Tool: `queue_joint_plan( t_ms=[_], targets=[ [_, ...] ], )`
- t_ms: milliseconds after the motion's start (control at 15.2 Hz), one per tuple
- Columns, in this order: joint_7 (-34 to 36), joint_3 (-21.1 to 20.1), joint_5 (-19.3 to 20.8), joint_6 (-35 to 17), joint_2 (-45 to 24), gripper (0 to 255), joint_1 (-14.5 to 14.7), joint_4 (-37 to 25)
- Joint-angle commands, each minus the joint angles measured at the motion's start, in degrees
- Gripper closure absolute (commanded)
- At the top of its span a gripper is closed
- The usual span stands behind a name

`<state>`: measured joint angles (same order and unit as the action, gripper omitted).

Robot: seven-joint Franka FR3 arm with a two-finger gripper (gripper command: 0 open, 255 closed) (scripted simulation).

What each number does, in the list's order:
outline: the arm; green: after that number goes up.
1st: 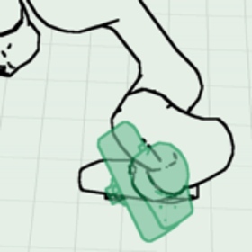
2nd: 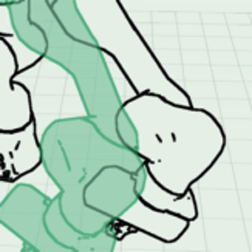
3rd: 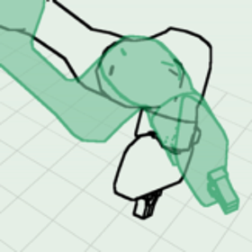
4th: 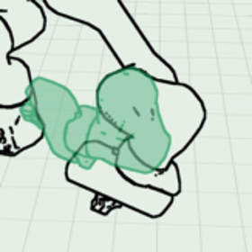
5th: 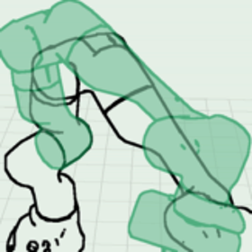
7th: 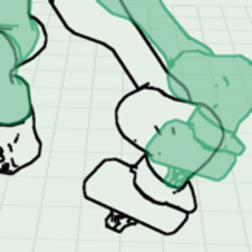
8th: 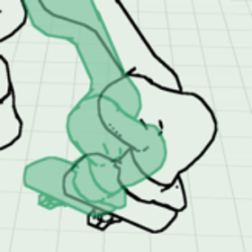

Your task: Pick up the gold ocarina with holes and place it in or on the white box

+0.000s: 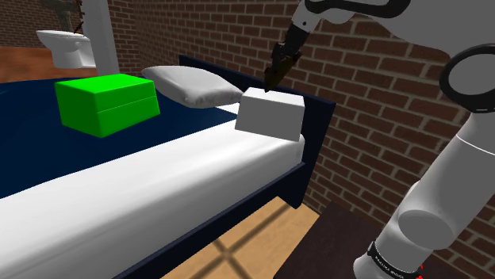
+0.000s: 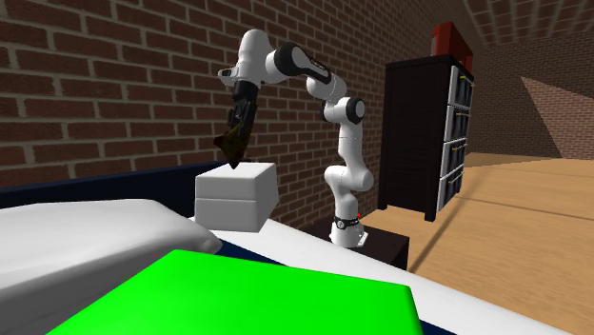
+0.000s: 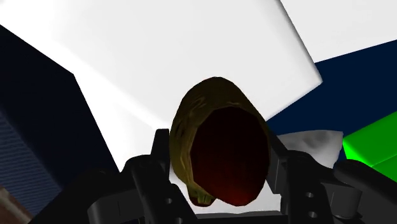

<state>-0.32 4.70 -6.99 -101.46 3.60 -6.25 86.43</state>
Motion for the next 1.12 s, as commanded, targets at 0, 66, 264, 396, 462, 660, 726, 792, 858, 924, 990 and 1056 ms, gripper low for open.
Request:
queue_joint_plan(
  t_ms=[0, 66, 264, 396, 462, 660, 726, 792, 858, 924, 990, 1056],
  targets=[
    [-0.22, -0.02, -0.01, -1.74, 0.47, 255, 0.01, 2.16],
    [-0.29, -0.04, 0.0, -2.59, 0.78, 255, 0.02, 3.32],
    [-0.52, -0.1, 0.0, -5.09, 1.6, 255, 0.05, 6.65],
    [-0.67, -0.14, -0.01, -6.73, 2.06, 255, 0.05, 8.76],
    [-0.75, -0.17, -0.02, -7.54, 2.27, 255, 0.05, 9.78],
    [-0.81, -0.21, -0.03, -8.09, 2.41, 255, 0.02, 10.46],
    [-0.81, -0.22, -0.04, -8.09, 2.42, 255, 0.02, 10.47],
    [-0.81, -0.22, -0.04, -8.09, 2.41, 255, 0.01, 10.46],
    [-0.81, -0.23, -0.04, -8.09, 2.4, 255, 0.0, 10.45],
    [-0.81, -0.24, -0.04, -8.09, 2.41, 255, -0.01, 10.46],
    [-0.81, -0.24, -0.04, -8.09, 2.41, 255, -0.01, 10.46],
    [-0.86, -0.23, -0.02, -8.31, 2.88, 0, -0.03, 11.16]
  ],
)
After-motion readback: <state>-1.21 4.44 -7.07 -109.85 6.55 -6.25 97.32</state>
